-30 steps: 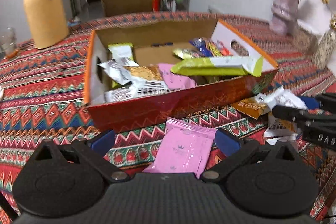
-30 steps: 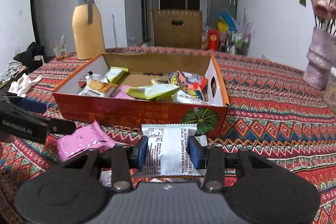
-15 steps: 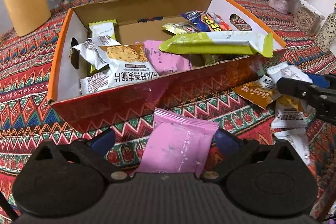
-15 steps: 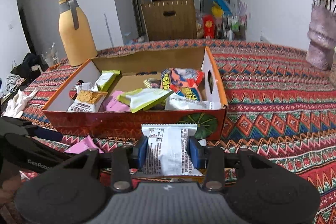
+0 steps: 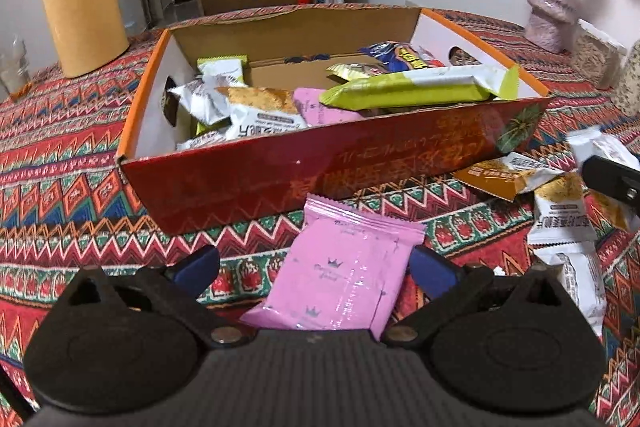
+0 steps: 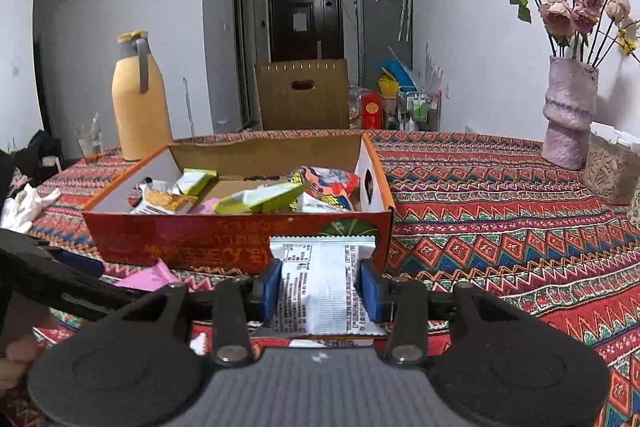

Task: Organize snacks
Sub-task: 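Grasp the pink snack packet with the left gripper while the right holds its packet, then carry both packets into the cardboard box and open both grippers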

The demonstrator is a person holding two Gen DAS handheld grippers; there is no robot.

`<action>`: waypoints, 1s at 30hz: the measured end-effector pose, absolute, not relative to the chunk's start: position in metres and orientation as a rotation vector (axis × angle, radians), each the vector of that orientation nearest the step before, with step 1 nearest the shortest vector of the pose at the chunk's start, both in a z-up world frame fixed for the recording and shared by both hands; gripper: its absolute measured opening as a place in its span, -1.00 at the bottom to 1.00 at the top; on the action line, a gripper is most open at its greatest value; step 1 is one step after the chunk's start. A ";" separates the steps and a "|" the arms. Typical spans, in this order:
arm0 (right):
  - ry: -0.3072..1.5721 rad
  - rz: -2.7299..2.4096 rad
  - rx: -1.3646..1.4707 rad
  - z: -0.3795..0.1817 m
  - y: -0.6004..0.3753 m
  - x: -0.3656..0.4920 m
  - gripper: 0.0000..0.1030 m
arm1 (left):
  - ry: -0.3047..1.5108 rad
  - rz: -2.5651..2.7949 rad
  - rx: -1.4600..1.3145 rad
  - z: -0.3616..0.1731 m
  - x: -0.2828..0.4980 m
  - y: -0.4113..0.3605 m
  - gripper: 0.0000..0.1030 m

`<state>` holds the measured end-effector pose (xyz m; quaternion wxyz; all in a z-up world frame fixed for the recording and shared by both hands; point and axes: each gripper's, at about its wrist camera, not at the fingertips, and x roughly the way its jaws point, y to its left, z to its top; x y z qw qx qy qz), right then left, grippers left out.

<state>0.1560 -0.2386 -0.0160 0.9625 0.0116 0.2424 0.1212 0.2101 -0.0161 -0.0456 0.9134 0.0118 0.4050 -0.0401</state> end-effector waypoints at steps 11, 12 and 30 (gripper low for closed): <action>0.523 0.252 0.062 -0.027 -0.234 0.150 -0.22 | 0.858 -0.065 0.026 -0.056 0.206 -0.020 0.82; 0.528 0.248 0.062 -0.028 -0.235 0.151 -0.22 | 0.855 -0.064 0.030 -0.057 0.206 -0.021 0.79; 0.523 0.229 0.070 -0.026 -0.236 0.143 -0.22 | 0.785 -0.071 0.023 -0.034 0.177 -0.024 0.22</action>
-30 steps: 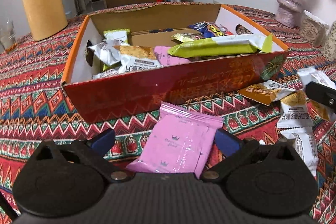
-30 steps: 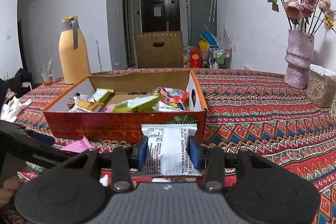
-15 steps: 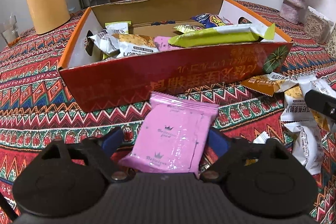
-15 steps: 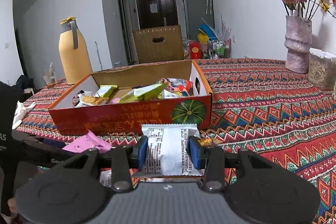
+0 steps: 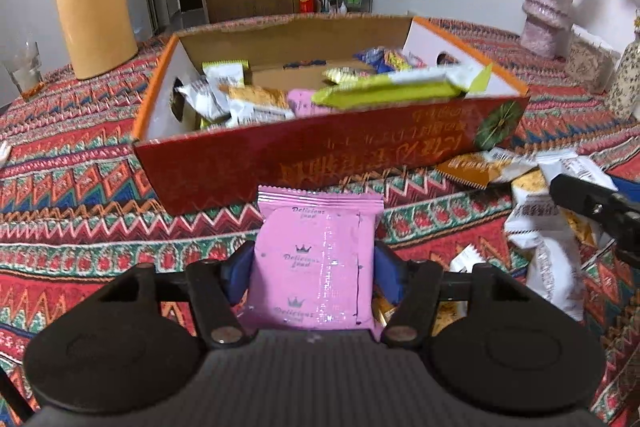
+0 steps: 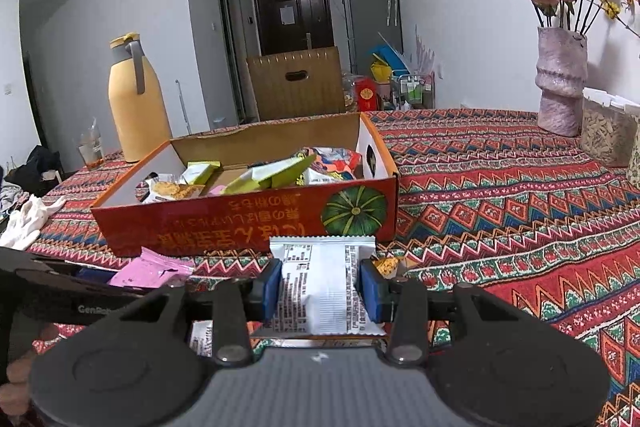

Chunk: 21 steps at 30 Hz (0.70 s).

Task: Organize snacks
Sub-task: 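Carry both packets into the cardboard box and open both grippers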

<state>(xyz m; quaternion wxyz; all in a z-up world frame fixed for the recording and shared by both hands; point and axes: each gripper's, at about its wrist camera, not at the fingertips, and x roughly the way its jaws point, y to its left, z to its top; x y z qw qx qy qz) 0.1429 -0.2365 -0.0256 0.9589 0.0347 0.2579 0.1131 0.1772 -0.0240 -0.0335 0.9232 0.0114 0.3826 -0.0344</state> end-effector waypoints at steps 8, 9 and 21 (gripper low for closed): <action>0.446 0.228 0.058 0.000 -0.234 0.143 -0.22 | 0.694 -0.062 -0.001 0.010 0.171 -0.021 0.22; 0.436 0.227 0.057 0.003 -0.233 0.145 -0.22 | 0.685 -0.059 -0.004 0.015 0.172 -0.020 0.22; 0.365 0.216 0.039 0.033 -0.224 0.200 -0.22 | 0.612 0.002 -0.072 0.049 0.211 -0.011 0.22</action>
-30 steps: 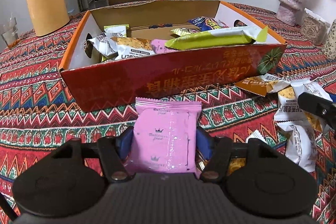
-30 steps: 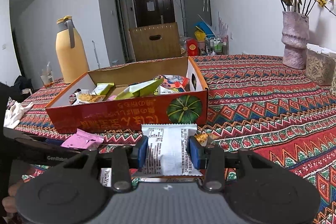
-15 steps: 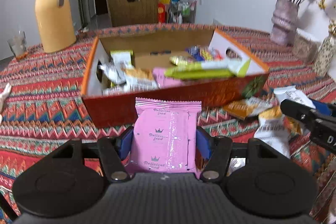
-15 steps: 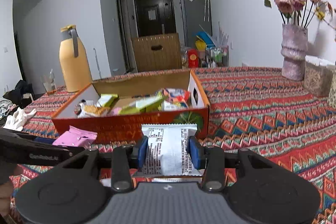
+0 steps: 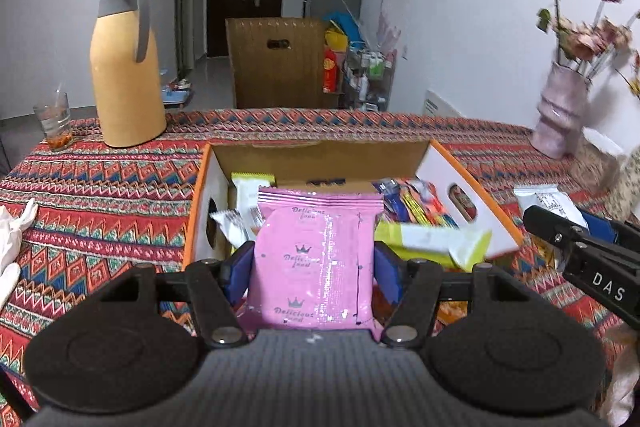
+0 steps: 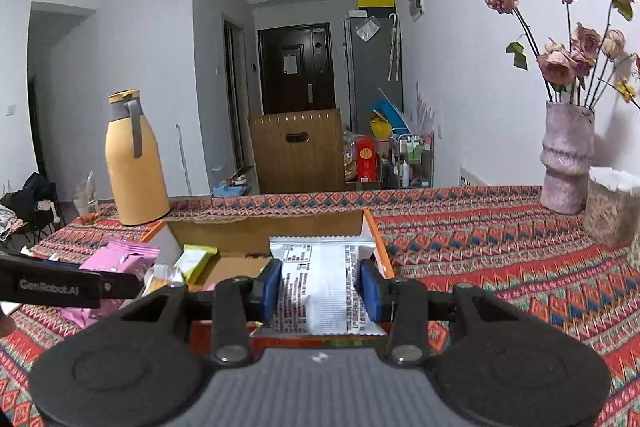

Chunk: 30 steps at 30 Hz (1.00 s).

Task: Organize snacks
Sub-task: 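Carry both packets into the cardboard box and open both grippers, then withdraw both tools from the box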

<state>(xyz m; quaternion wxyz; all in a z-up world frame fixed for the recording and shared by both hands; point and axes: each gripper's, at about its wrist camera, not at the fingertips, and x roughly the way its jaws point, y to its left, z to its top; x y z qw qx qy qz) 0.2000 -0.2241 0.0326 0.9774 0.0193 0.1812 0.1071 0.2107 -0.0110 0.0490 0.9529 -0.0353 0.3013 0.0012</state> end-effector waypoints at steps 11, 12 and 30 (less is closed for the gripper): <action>0.403 0.227 0.037 0.022 -0.219 0.273 -0.22 | 0.604 0.064 -0.129 0.035 0.261 -0.003 0.22; 0.408 0.230 0.045 0.019 -0.220 0.279 -0.22 | 0.607 0.071 -0.134 0.032 0.266 -0.003 0.22; 0.433 0.271 0.096 -0.013 -0.215 0.295 0.01 | 0.550 0.119 -0.149 0.008 0.270 0.009 0.74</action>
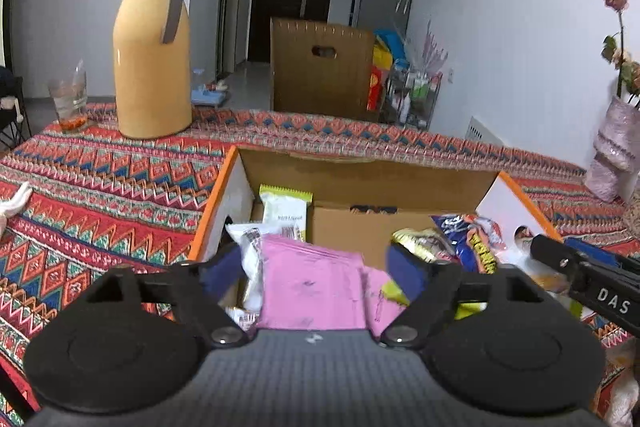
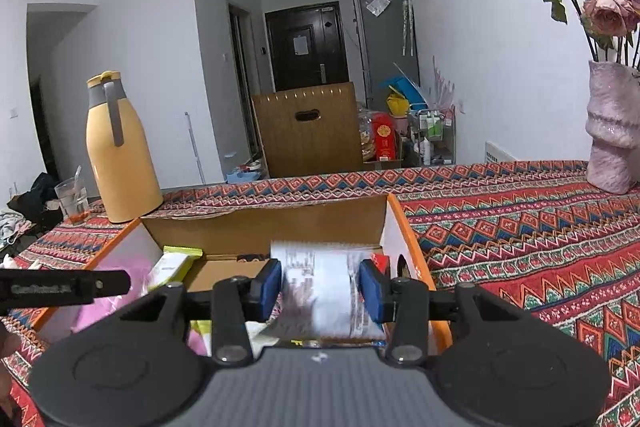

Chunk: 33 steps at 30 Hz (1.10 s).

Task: Organize snacks
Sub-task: 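Withdraw both tools from the box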

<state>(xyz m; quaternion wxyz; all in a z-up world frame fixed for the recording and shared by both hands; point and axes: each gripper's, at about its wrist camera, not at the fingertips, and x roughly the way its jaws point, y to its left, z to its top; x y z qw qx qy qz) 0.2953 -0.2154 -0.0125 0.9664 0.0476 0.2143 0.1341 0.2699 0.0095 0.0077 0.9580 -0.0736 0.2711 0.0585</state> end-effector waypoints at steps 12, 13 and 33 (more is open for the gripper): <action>0.378 0.240 0.150 -0.003 -0.228 0.276 1.00 | 0.524 0.134 -0.152 0.013 0.260 0.006 1.00; 0.375 0.239 0.147 -0.002 -0.227 0.275 1.00 | 0.522 0.133 -0.150 0.013 0.259 0.005 1.00; 0.354 0.219 0.124 0.005 -0.224 0.265 1.00 | 0.522 0.127 -0.137 0.021 0.247 -0.002 1.00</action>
